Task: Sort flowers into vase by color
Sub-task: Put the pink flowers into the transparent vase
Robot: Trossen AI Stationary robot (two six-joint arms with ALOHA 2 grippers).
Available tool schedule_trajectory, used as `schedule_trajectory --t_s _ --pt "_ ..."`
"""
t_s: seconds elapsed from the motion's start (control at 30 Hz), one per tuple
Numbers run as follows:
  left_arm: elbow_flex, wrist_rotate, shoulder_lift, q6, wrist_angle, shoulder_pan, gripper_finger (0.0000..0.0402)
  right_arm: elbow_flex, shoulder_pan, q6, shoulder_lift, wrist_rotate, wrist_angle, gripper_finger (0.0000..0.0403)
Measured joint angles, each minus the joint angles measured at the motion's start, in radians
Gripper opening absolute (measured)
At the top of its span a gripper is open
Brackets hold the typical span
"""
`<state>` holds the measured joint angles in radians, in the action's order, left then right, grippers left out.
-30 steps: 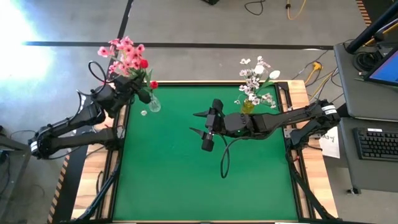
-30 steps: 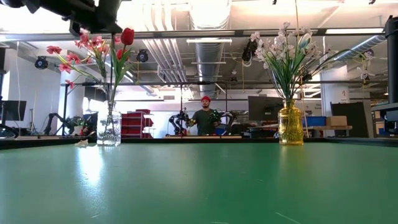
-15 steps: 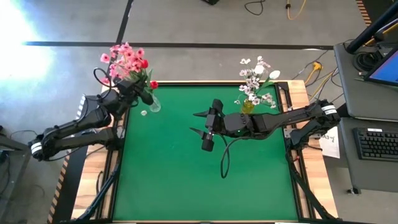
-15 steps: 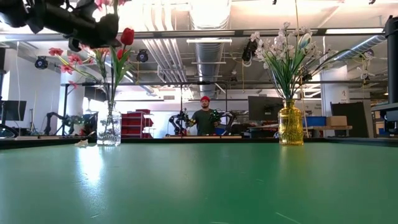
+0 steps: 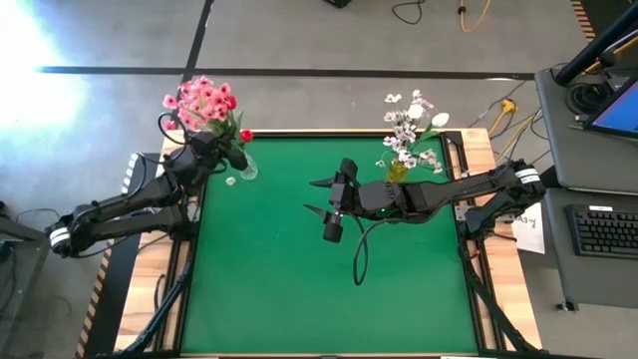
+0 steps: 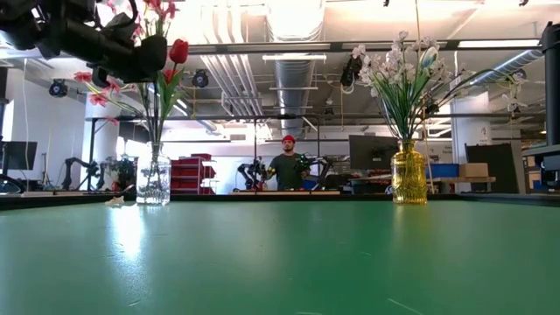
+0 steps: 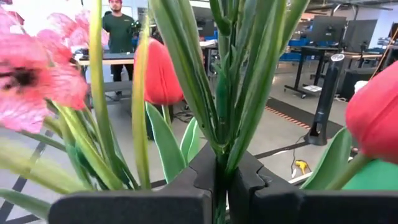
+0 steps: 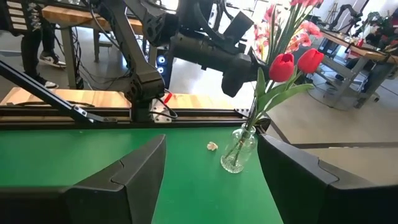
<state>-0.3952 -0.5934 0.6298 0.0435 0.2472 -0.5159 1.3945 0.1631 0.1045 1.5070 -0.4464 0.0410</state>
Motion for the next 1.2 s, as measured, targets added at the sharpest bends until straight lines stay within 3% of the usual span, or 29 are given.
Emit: schedule_trajectory --t_s 1.0,1.2 --pt "0.062 -0.037 0.074 0.126 0.010 -0.003 0.0001 -0.003 0.000 0.001 0.000 0.000 0.006 0.0249" --pt "0.062 -0.037 0.070 0.126 -0.002 -0.003 0.0026 -0.003 0.000 0.002 0.000 0.000 0.006 0.0249"
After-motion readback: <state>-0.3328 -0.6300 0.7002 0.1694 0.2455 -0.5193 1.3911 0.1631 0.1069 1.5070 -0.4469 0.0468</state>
